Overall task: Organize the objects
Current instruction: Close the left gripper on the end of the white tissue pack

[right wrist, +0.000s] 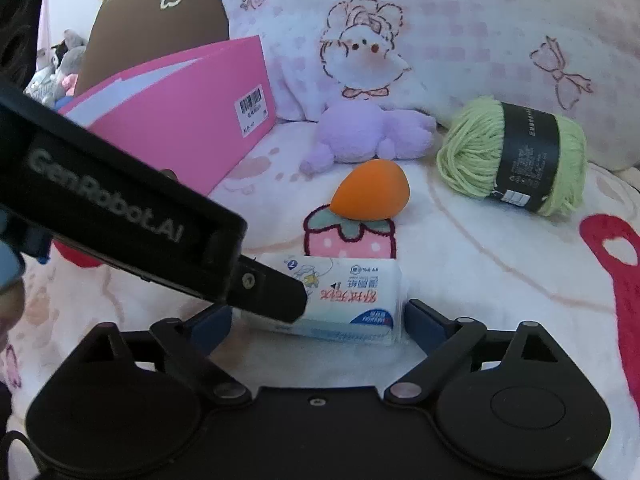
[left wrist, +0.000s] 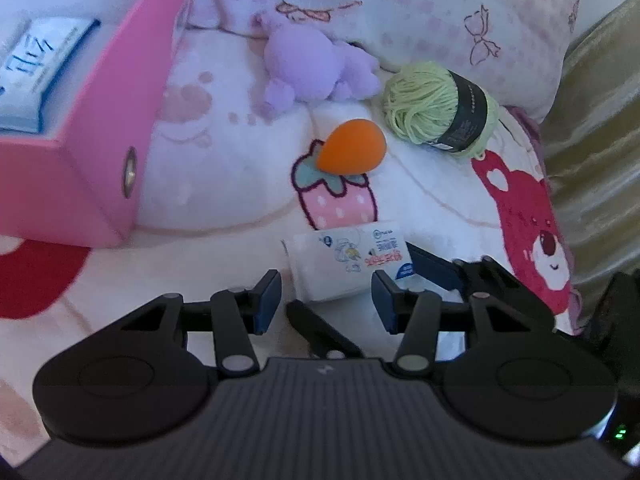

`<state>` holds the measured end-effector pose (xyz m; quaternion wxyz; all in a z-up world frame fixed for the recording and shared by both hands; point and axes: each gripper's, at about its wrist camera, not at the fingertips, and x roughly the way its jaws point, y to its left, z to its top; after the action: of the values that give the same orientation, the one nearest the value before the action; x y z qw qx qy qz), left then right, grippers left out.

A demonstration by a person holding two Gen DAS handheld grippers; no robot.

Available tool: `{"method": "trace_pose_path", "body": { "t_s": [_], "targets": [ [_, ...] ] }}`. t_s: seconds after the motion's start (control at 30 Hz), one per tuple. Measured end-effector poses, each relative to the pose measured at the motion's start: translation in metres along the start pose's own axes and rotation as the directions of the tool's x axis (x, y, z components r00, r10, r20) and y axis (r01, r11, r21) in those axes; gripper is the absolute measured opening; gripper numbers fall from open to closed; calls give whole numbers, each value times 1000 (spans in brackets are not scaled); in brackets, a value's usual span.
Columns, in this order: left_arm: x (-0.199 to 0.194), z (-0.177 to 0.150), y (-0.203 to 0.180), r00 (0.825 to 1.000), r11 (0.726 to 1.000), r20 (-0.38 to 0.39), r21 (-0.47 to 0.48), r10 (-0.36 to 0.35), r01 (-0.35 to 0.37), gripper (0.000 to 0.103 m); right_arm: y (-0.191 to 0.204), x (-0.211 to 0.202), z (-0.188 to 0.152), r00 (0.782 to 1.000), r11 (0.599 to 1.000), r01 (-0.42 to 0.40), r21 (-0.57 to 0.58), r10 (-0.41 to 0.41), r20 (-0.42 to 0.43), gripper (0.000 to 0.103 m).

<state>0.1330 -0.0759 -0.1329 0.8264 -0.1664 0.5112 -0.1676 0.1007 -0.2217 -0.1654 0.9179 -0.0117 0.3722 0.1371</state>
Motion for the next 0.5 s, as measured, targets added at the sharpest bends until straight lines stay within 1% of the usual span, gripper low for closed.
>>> {"method": "trace_pose_path", "body": {
  "t_s": [0.07,0.13,0.2,0.27,0.33,0.37,0.5],
  "targets": [
    [4,2,0,1000,1000,-2,-12,-2,2,46,-4,-1,-1,1000,999,-12,46,12,8,96],
    [9,2,0,1000,1000,2,-21,-7,7,46,-2,0,-1,1000,999,-11,41,11,10,97],
    [13,3,0,1000,999,-2,-36,5,-5,46,-2,2,-3,1000,999,-7,37,7,7,98],
    [15,3,1,1000,998,22,-57,13,-11,44,0,2,-3,1000,999,3,39,-4,5,98],
    [14,3,0,999,999,48,-50,20,-18,38,2,4,-1,1000,1000,15,26,-15,-5,98],
    [14,3,-1,998,999,56,-42,23,-21,37,3,4,-1,1000,1000,17,17,-17,-10,98],
    [13,4,-2,998,999,57,-32,22,-20,30,0,4,-1,1000,999,15,29,-14,-18,98]
  ]
}}
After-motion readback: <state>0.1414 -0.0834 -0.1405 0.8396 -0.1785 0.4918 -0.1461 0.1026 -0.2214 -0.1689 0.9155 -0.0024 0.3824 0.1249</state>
